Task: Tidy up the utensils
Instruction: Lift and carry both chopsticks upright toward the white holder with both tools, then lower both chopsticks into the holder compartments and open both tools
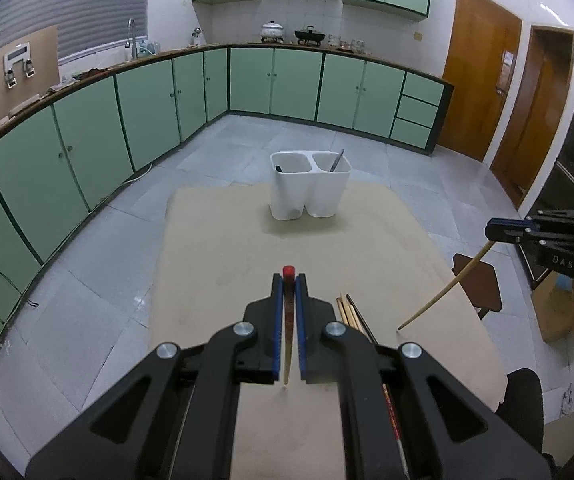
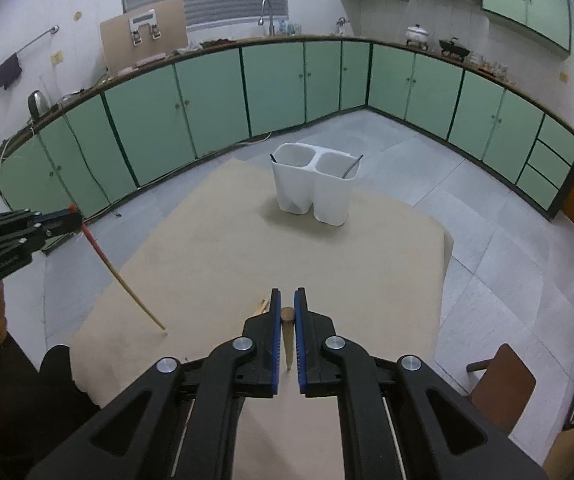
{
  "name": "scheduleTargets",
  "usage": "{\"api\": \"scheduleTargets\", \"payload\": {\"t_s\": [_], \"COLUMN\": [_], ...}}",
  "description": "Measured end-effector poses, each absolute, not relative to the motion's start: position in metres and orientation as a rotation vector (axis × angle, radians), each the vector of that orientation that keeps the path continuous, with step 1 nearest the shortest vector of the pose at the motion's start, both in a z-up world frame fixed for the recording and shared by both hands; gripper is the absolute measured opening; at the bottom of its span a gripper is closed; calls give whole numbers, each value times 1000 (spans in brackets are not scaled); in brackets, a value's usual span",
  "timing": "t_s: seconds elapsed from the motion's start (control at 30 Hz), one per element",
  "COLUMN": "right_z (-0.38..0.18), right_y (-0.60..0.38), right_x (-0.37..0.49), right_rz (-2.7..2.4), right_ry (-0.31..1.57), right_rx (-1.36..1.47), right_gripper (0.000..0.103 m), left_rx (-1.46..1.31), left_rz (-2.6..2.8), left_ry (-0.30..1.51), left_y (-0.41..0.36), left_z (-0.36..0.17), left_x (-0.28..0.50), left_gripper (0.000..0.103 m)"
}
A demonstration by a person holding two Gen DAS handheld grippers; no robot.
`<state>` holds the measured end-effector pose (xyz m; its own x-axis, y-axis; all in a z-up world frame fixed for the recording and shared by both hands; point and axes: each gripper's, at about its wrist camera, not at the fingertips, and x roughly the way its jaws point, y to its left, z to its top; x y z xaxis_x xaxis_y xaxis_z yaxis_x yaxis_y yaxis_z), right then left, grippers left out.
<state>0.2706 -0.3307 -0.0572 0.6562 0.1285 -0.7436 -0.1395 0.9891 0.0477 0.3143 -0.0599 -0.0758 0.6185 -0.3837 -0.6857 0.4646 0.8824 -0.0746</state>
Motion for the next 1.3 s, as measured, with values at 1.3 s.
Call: {"api": "scheduleTargets", "payload": {"t_s": [1.3], "right_z": [74], "right_y": [-382], "right_x": [479], "right_rz": [50], "right_ry": [730], "right_rx": [47], "right_gripper": [6], "left_rx": [67], "left_rz": [-472], "left_ry": [568], "left_y": [-178], "left_z": [56], "left_x": [517], "left_gripper": [5]}}
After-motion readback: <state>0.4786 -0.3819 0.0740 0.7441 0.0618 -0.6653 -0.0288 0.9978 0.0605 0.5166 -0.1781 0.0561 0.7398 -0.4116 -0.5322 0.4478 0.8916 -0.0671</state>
